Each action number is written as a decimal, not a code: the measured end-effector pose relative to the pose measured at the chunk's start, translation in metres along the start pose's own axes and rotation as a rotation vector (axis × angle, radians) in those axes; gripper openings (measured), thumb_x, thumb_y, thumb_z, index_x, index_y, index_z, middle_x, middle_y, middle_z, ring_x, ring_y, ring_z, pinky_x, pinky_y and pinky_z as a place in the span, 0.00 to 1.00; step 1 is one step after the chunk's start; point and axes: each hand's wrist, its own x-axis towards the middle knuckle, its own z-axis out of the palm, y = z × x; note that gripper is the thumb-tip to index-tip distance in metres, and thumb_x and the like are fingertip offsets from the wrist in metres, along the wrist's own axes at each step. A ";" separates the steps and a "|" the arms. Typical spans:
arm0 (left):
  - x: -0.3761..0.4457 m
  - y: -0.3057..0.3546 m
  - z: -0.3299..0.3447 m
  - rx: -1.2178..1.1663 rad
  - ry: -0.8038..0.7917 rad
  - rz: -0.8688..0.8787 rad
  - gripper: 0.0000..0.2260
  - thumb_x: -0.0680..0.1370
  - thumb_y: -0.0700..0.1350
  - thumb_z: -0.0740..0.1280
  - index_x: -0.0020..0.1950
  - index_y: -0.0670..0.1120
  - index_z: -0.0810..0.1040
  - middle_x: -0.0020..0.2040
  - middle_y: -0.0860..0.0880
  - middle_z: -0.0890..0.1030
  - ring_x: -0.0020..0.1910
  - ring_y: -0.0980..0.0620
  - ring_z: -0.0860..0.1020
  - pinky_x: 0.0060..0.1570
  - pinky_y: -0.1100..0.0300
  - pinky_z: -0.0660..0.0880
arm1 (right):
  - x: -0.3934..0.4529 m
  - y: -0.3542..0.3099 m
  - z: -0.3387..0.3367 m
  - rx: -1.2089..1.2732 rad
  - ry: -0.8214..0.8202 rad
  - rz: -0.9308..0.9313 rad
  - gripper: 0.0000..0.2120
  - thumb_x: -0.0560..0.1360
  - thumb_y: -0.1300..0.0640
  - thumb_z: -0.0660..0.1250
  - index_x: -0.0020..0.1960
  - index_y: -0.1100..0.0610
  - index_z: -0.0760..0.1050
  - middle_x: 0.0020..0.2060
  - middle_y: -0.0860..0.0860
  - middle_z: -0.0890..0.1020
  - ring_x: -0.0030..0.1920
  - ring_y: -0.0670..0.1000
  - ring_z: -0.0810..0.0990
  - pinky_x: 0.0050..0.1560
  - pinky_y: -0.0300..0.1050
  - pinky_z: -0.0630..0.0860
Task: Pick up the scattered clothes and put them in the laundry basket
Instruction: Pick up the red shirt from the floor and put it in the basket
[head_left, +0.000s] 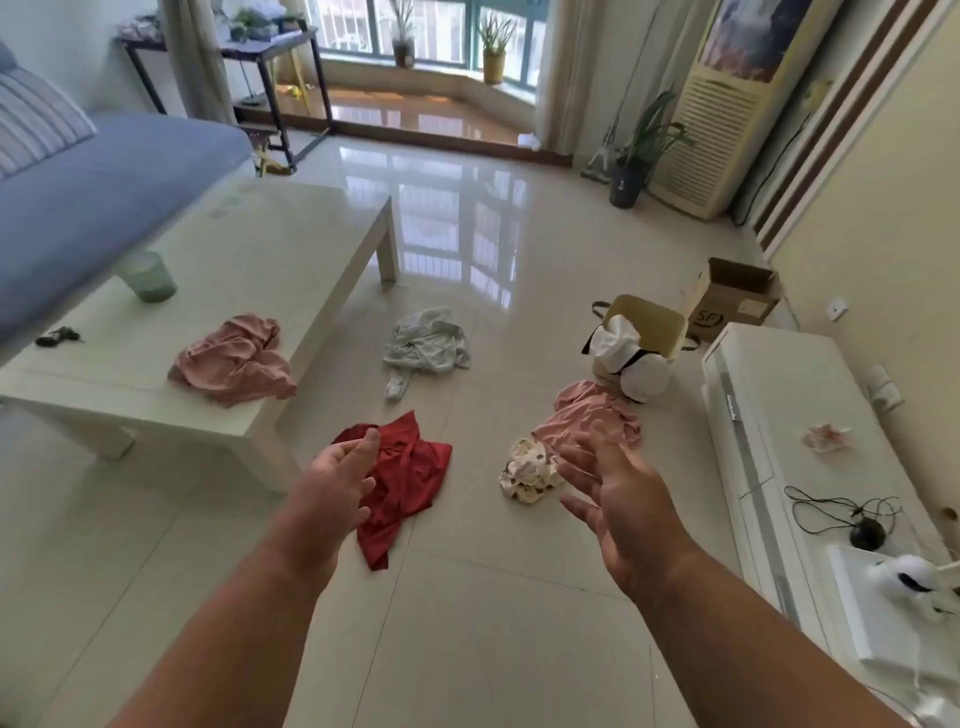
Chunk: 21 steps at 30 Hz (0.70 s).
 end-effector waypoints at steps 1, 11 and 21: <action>0.003 -0.002 -0.005 -0.005 0.021 -0.009 0.10 0.84 0.58 0.66 0.58 0.53 0.76 0.62 0.48 0.80 0.66 0.44 0.77 0.69 0.42 0.73 | 0.007 0.004 0.006 -0.005 -0.007 0.009 0.12 0.86 0.46 0.63 0.56 0.53 0.80 0.60 0.56 0.85 0.55 0.52 0.85 0.62 0.57 0.81; 0.113 -0.005 -0.093 0.011 0.053 -0.088 0.16 0.79 0.63 0.70 0.59 0.54 0.78 0.64 0.49 0.81 0.67 0.44 0.78 0.66 0.41 0.75 | 0.095 0.043 0.115 -0.119 -0.030 0.101 0.24 0.85 0.43 0.65 0.74 0.57 0.76 0.64 0.56 0.86 0.66 0.57 0.84 0.69 0.61 0.79; 0.218 0.023 -0.154 0.048 0.102 -0.125 0.24 0.72 0.65 0.70 0.60 0.50 0.79 0.62 0.45 0.82 0.64 0.43 0.80 0.63 0.40 0.77 | 0.156 0.053 0.217 -0.115 -0.032 0.161 0.22 0.85 0.43 0.64 0.71 0.57 0.78 0.64 0.56 0.85 0.66 0.57 0.84 0.67 0.60 0.80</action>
